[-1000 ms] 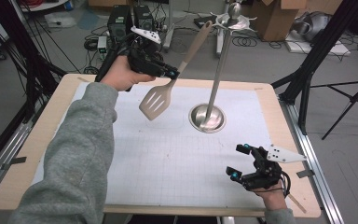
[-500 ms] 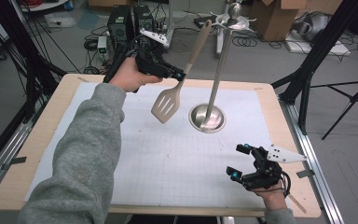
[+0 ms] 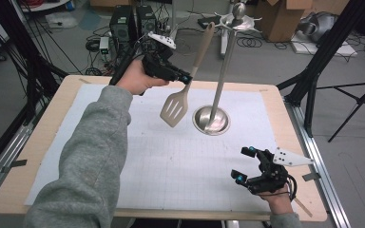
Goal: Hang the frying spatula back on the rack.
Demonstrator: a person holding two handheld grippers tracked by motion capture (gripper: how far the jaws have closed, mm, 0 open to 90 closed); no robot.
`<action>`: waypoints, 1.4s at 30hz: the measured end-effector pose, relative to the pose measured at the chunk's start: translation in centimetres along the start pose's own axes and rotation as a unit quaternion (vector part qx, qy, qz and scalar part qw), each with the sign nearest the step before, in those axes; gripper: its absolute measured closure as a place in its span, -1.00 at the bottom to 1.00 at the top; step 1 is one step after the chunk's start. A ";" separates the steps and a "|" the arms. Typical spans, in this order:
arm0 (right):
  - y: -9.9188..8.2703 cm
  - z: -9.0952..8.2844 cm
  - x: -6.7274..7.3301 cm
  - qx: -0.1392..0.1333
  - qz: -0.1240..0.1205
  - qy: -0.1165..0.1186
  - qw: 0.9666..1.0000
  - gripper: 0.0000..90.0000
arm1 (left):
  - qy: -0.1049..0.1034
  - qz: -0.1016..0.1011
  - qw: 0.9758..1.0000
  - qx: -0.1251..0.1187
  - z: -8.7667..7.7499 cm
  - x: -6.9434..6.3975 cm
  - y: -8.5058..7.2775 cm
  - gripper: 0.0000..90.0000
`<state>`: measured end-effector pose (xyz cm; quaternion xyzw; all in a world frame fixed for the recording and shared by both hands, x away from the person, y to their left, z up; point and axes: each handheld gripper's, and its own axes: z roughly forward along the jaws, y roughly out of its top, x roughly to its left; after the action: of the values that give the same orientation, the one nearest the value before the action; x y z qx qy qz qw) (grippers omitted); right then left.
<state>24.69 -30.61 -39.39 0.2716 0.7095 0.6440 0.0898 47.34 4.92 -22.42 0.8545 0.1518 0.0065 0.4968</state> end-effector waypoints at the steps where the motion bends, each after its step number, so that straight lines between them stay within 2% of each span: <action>1: 0.0 0.0 0.0 0.000 0.000 0.000 1.000 -0.95 | 0.000 0.001 1.000 0.001 0.0 0.0 0.0 0.72; 11: -0.1 0.0 0.1 0.001 0.002 0.001 1.000 -0.95 | 0.003 0.008 1.000 0.001 0.4 -0.1 0.1 0.72; 27: -0.1 0.0 0.0 0.002 0.003 -0.002 1.000 -0.95 | 0.004 0.007 1.000 -0.003 1.1 0.1 0.1 0.72; 30: -0.1 0.0 0.0 0.002 0.003 -0.002 1.000 -0.95 | 0.009 0.008 1.000 -0.005 1.3 0.1 0.1 0.70; 31: -0.1 0.0 0.0 0.002 0.003 -0.001 1.000 -0.95 | 0.017 0.008 1.000 -0.012 1.4 0.1 0.1 0.67; 32: -0.1 0.0 0.0 -0.002 0.001 -0.002 1.000 -0.95 | 0.020 0.005 1.000 -0.017 1.5 0.1 0.1 0.45; 36: -0.1 0.0 0.0 -0.002 0.002 -0.002 1.000 -0.95 | 0.035 0.021 0.999 -0.016 1.5 -0.1 0.1 0.16; 37: -0.1 -0.1 0.0 -0.001 0.004 -0.002 1.000 -0.95 | 0.037 0.020 0.999 -0.018 1.4 -0.1 0.1 0.12; 42: -0.1 -0.1 0.1 -0.001 0.001 -0.003 1.000 -0.95 | 0.035 0.033 0.998 -0.037 1.1 -0.4 0.2 -0.26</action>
<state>24.57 -30.65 -39.45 0.2738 0.7085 0.6440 0.0914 47.18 3.83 -22.76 0.8391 0.1405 0.0590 0.5222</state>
